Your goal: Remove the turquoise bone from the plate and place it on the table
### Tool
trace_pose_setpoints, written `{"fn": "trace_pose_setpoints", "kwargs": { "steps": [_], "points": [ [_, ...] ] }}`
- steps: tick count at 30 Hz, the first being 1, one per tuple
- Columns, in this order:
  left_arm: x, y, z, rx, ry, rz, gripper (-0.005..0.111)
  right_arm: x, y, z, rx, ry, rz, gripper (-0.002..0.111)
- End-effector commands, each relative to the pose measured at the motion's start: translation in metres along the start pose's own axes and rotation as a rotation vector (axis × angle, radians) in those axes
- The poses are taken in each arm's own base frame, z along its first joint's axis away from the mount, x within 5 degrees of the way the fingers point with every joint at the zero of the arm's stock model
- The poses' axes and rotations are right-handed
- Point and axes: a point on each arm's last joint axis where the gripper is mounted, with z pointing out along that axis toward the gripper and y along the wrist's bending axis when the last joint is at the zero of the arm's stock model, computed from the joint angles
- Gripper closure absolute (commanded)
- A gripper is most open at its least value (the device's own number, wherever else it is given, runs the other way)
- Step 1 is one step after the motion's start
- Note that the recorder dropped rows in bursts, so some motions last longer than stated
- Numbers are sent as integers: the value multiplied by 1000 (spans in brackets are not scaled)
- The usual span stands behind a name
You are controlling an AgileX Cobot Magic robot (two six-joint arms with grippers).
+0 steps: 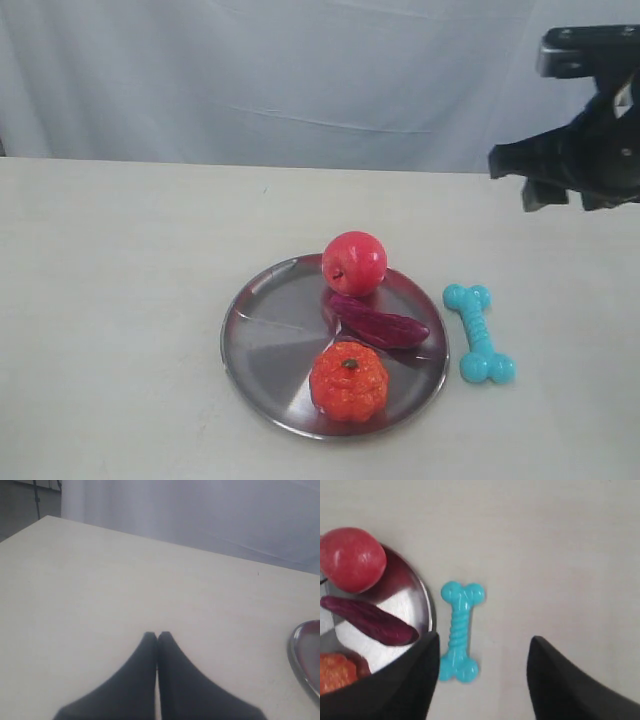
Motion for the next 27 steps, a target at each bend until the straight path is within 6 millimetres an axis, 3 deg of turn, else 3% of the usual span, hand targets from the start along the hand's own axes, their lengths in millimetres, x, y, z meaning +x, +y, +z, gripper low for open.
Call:
{"fn": "trace_pose_setpoints", "kwargs": {
  "steps": [1, 4, 6, 9, 11, 16, 27],
  "points": [
    [0, 0, 0, 7, -3, -4, 107, 30, -11, -41, 31, 92, -18, 77],
    [0, 0, 0, 7, -3, -4, 107, 55, -12, -59, 3, 95, -51, 92],
    [0, 0, 0, 7, -3, -4, 107, 84, -10, -72, -81, 68, -53, 106],
    [0, 0, 0, 7, -3, -4, 107, 118, -4, -80, -219, -5, -64, 109],
    [0, 0, 0, 7, -3, -4, 107, 128, -4, -82, -263, -81, -77, 109],
    [0, 0, 0, 7, -3, -4, 107, 131, -7, -92, -307, -182, -64, 109],
    [0, 0, 0, 7, -3, -4, 107, 131, -7, -93, -303, -186, -66, 109]
  ]
}}
